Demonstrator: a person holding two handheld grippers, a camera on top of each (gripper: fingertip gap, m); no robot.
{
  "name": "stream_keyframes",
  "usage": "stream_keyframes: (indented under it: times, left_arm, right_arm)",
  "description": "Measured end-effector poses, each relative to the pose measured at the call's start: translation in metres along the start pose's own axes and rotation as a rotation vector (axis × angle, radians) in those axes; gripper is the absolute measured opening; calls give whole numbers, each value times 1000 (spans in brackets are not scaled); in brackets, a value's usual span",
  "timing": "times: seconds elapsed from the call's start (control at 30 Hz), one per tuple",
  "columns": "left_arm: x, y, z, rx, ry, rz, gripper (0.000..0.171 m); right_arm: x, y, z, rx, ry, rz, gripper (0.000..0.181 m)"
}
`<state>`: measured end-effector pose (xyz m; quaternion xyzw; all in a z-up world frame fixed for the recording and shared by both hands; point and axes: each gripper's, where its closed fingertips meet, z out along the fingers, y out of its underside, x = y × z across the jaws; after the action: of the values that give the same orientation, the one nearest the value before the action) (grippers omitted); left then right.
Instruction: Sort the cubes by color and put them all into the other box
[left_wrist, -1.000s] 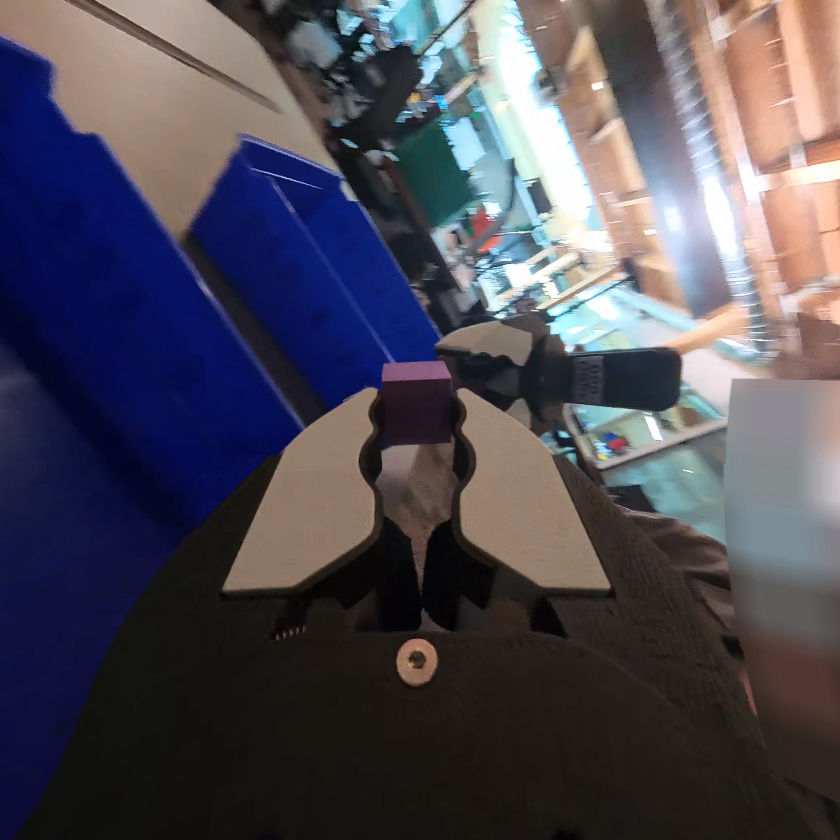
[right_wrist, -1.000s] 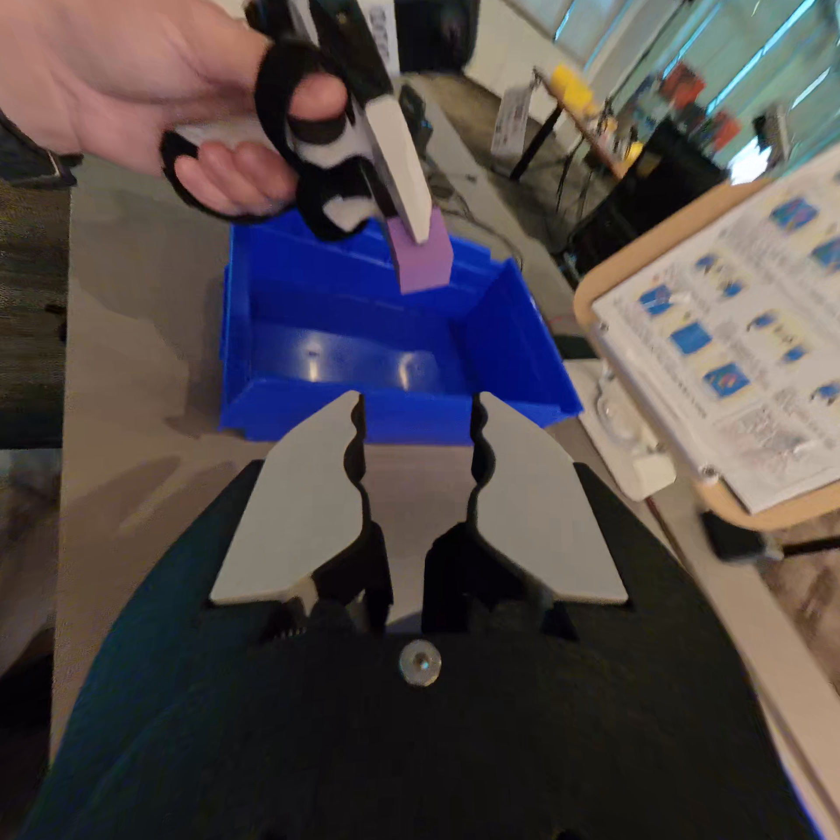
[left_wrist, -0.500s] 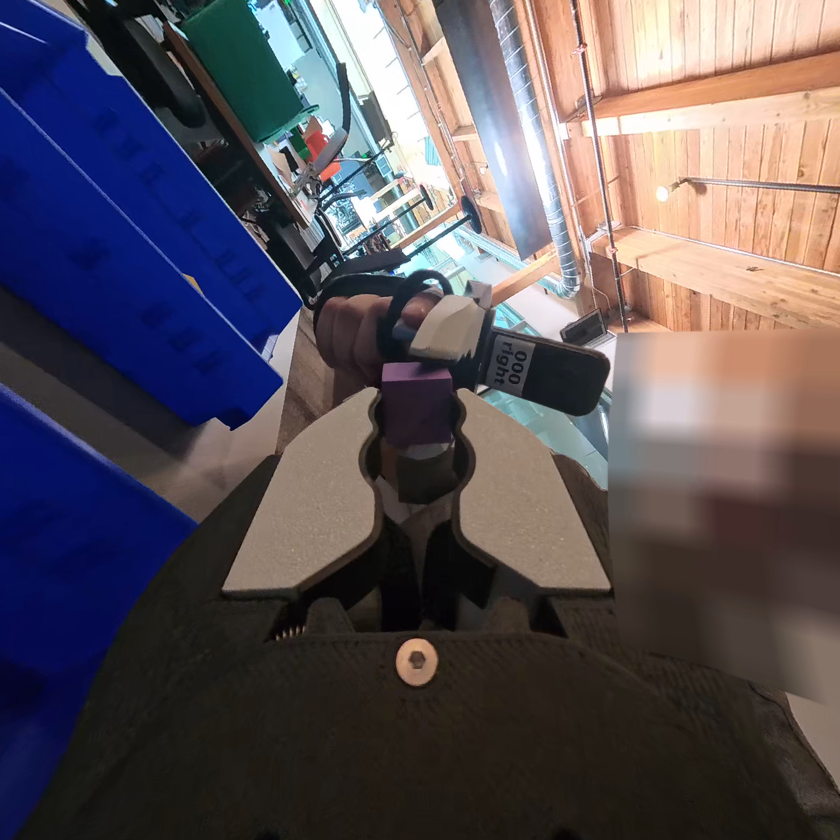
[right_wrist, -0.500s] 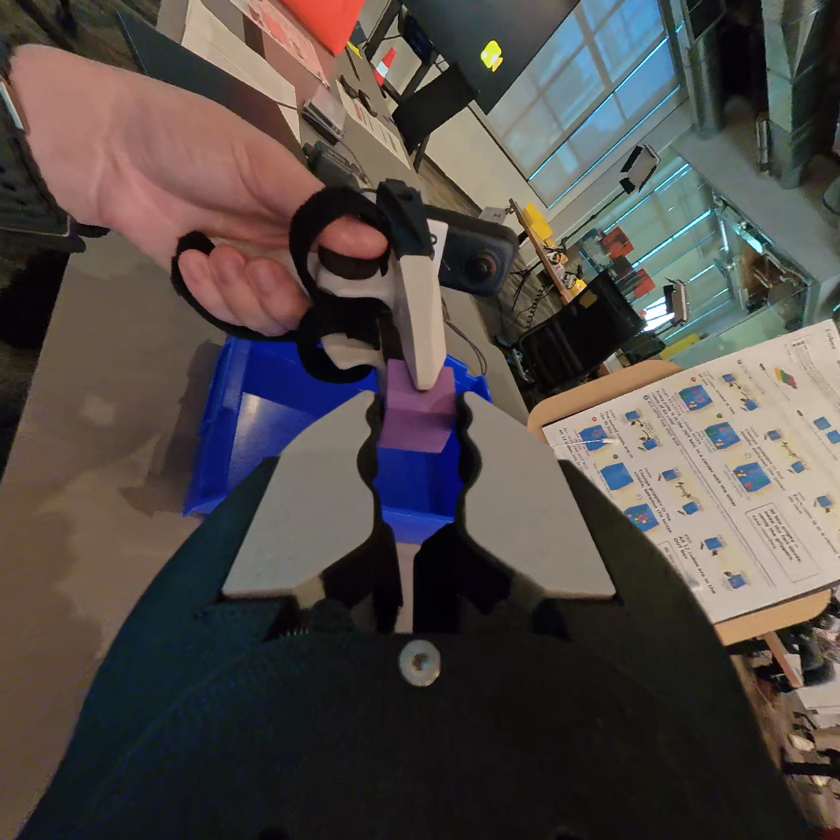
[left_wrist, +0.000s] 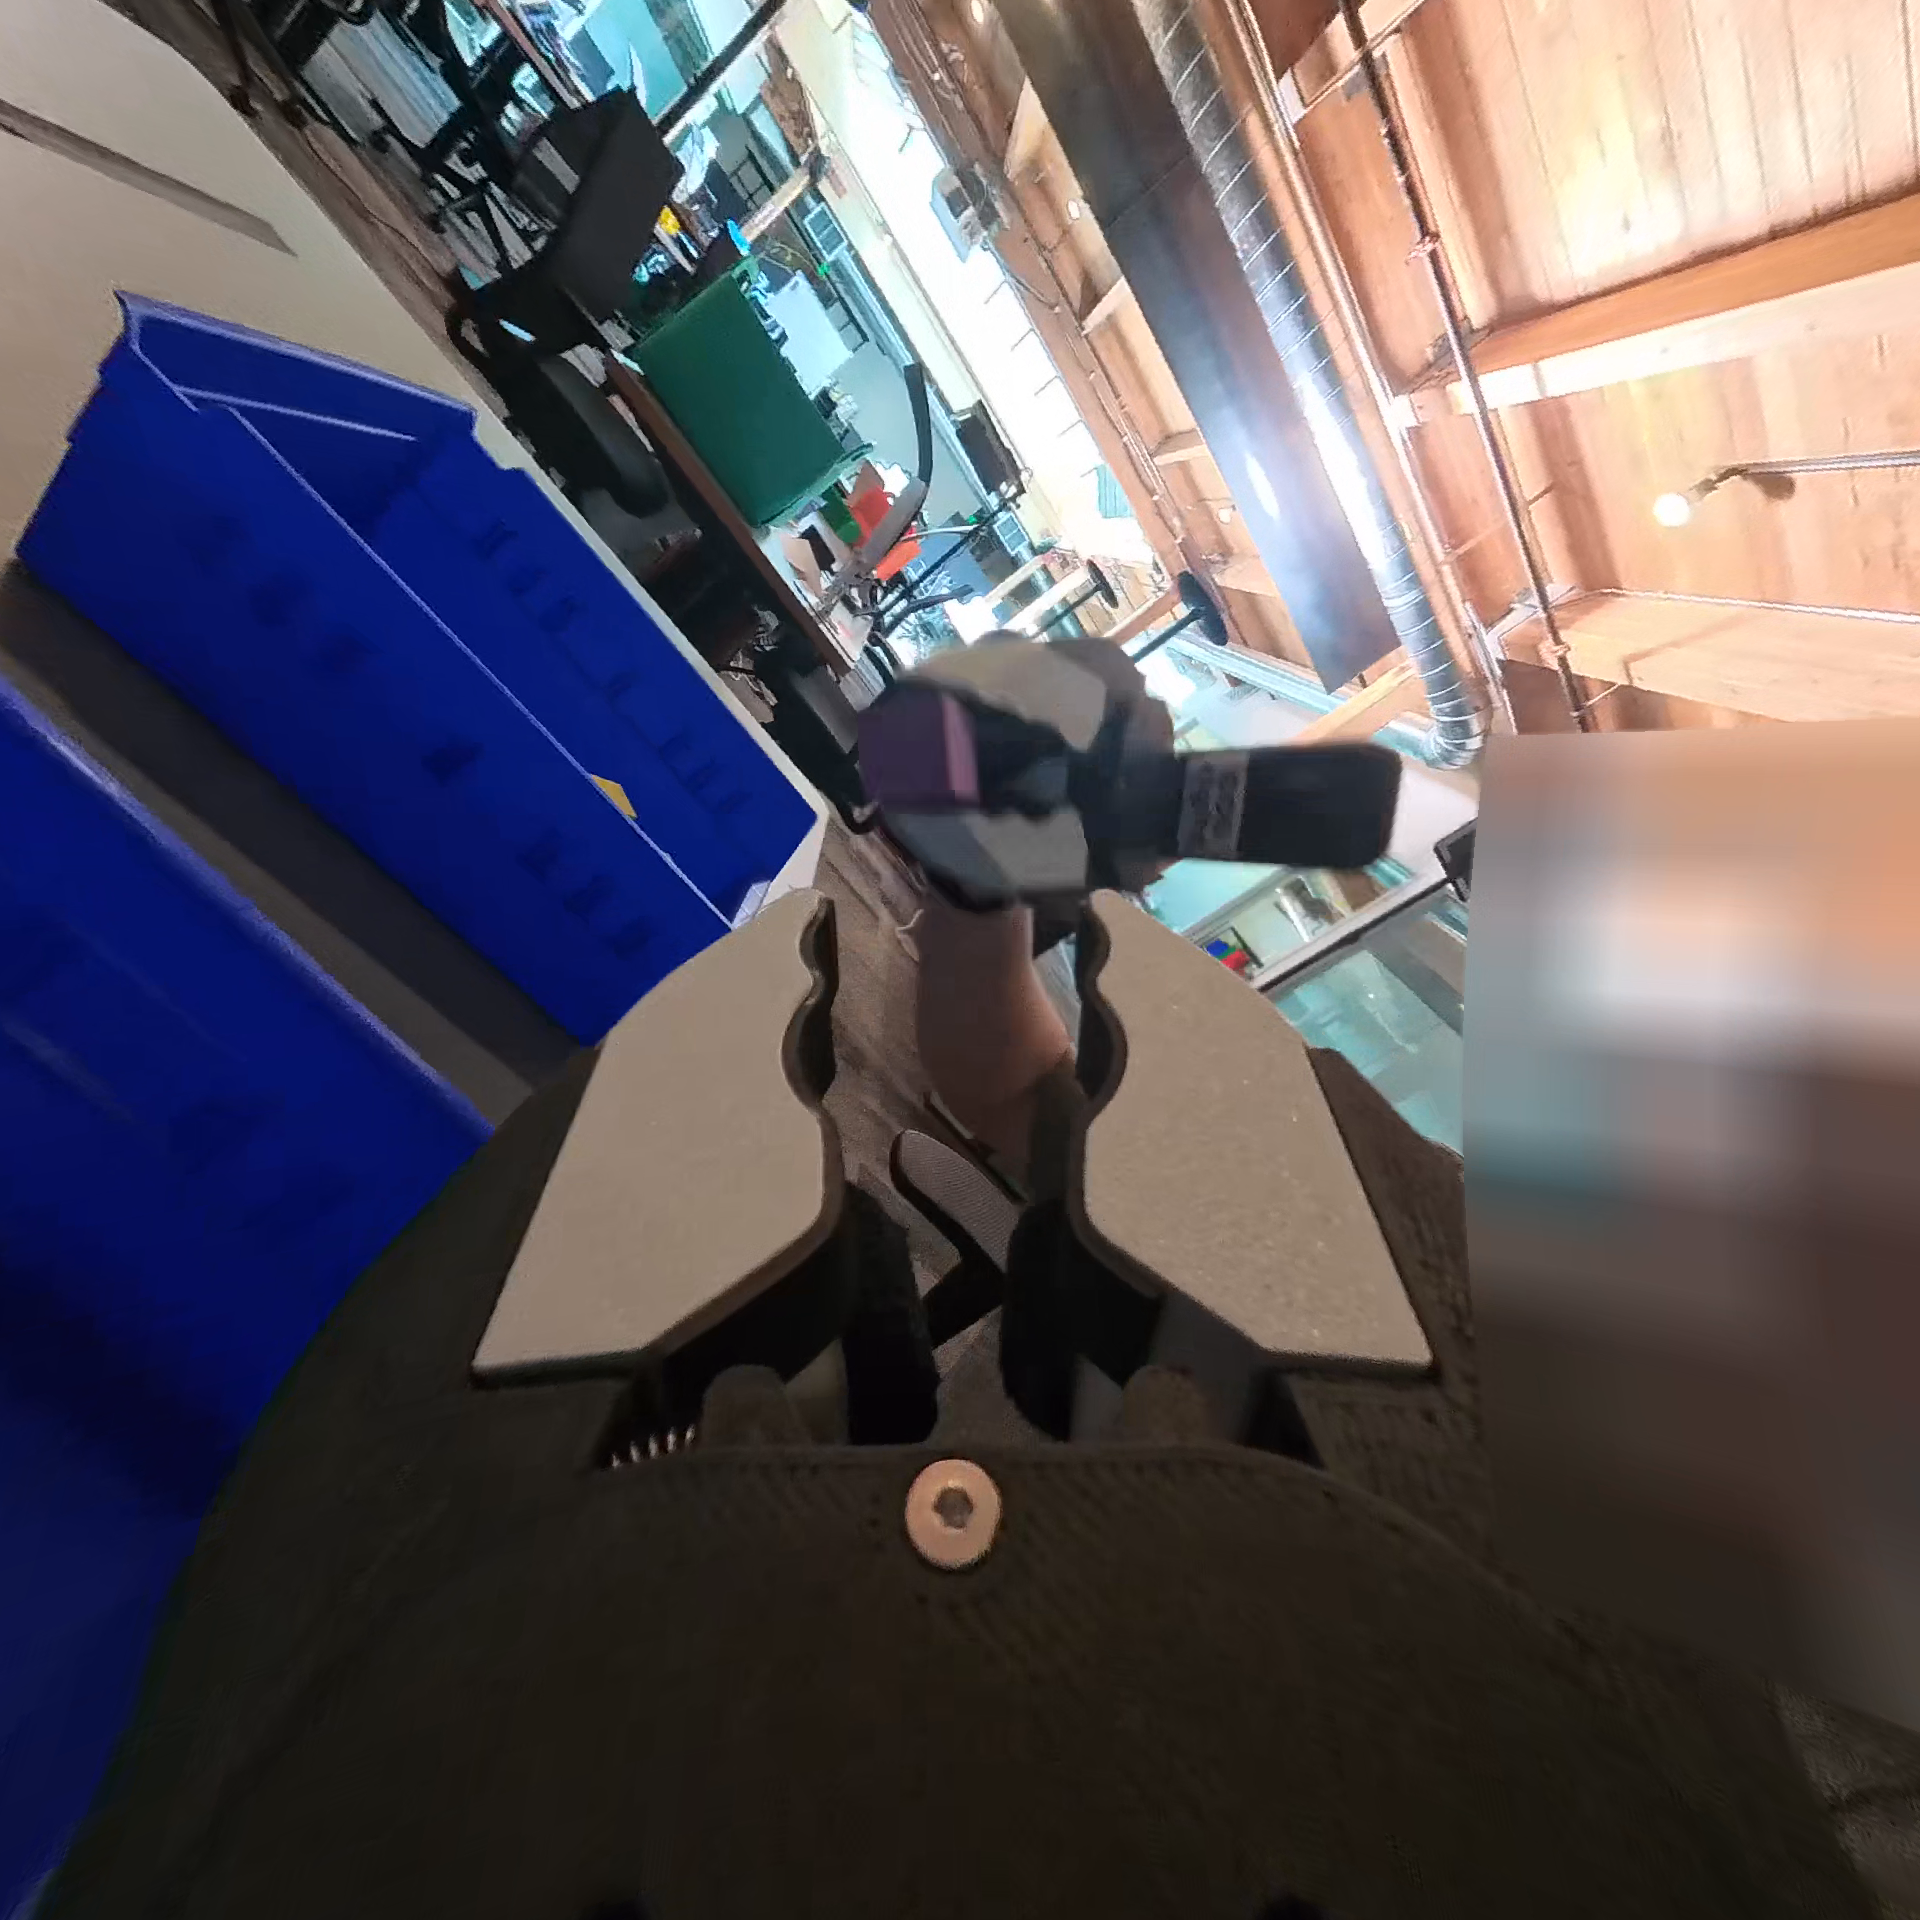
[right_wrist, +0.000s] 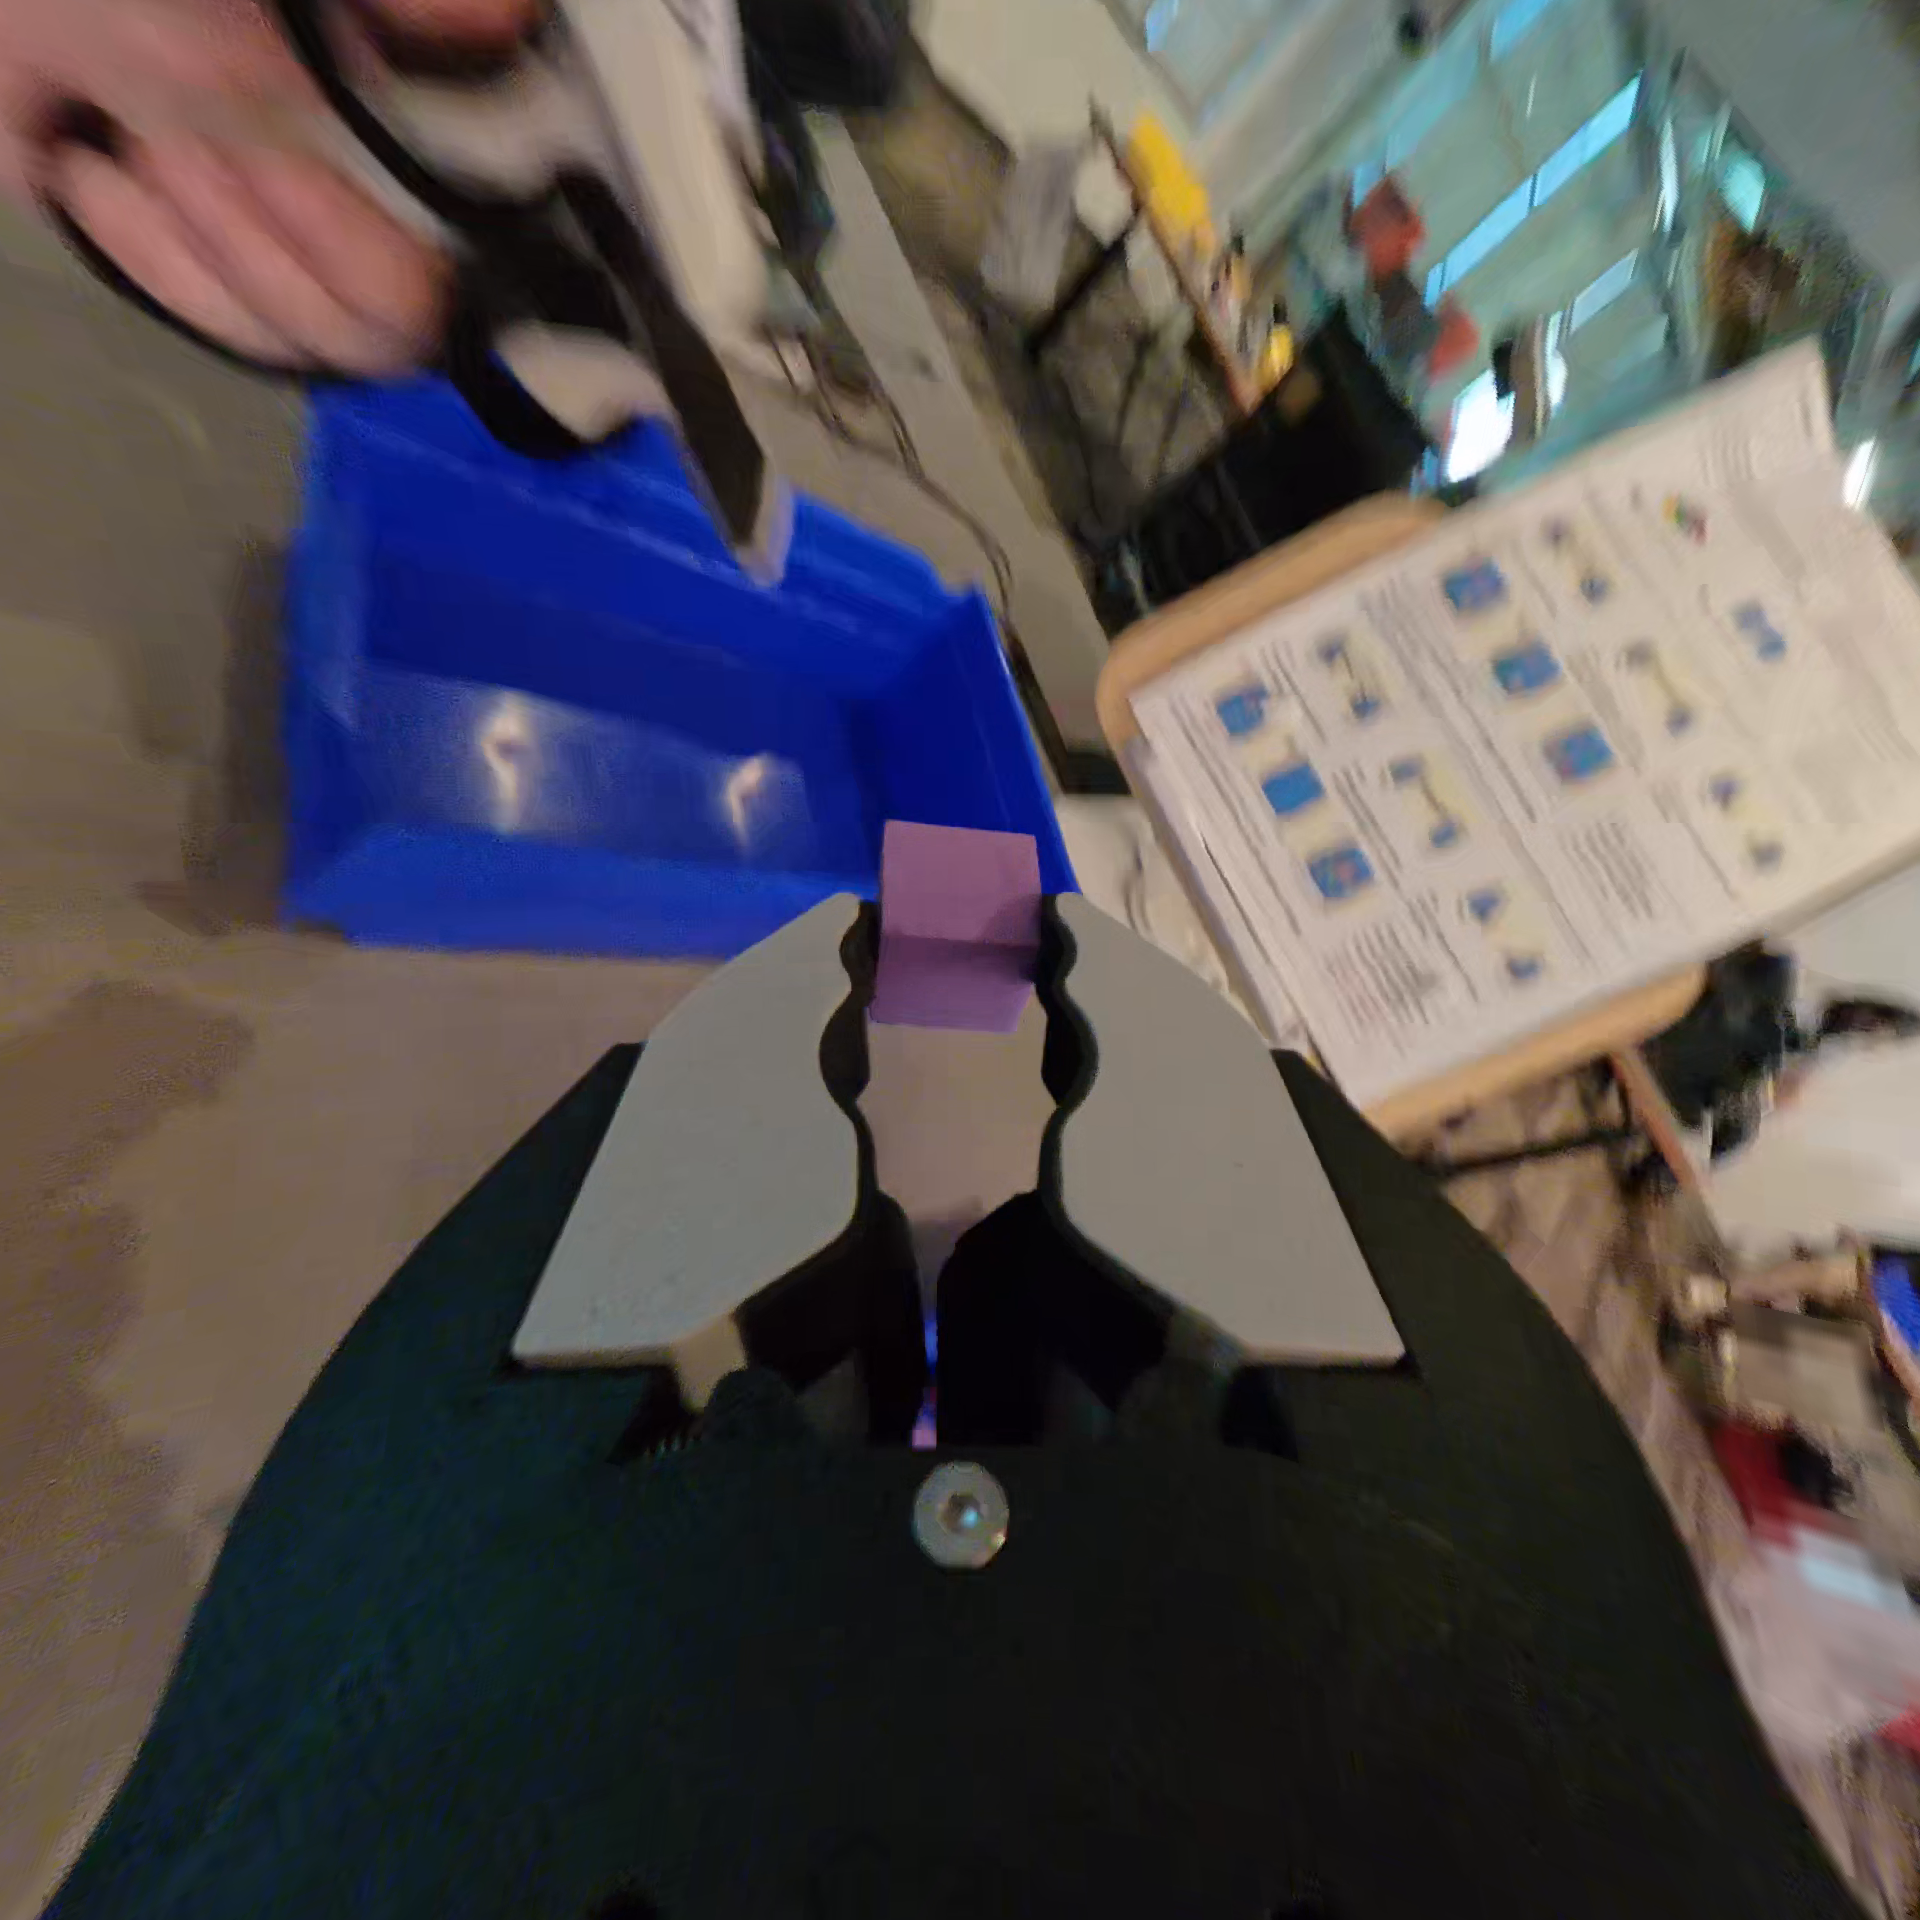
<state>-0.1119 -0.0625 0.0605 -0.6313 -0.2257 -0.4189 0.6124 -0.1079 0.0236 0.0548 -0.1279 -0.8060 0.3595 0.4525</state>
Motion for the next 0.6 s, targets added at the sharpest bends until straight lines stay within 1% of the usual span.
stream_keyframes:
  times: [0.07, 0.17, 0.23, 0.3, 0.33, 0.4, 0.47, 0.6]
  left_arm:
    - [5, -3, -8, 18, -11, 23, 44]
    - [9, -6, -14, 20, -44, 54, 41]
    - [13, -6, -13, 17, -52, 74, 41]
    - [16, -4, -11, 2, -59, 89, 40]
    - [16, -3, -10, -10, -70, 99, 40]
    - [16, 0, -7, -27, -99, 122, 40]
    - [17, 2, -6, -41, -125, 142, 39]
    - [16, 4, -8, -55, -168, 171, 38]
  right_arm:
    - [31, 39, -14, -169, 6, 95, 29]
    - [66, 115, -32, -499, 2, 269, 30]
    - [77, 165, -40, -700, -6, 359, 30]
    - [76, 215, -45, -906, -46, 440, 30]
    - [75, 236, -46, -986, -63, 457, 30]
    - [73, 270, -45, -1106, -91, 472, 30]
    - [75, 294, -41, -1173, -102, 466, 30]
    - [72, 315, -31, -1230, -173, 464, 30]
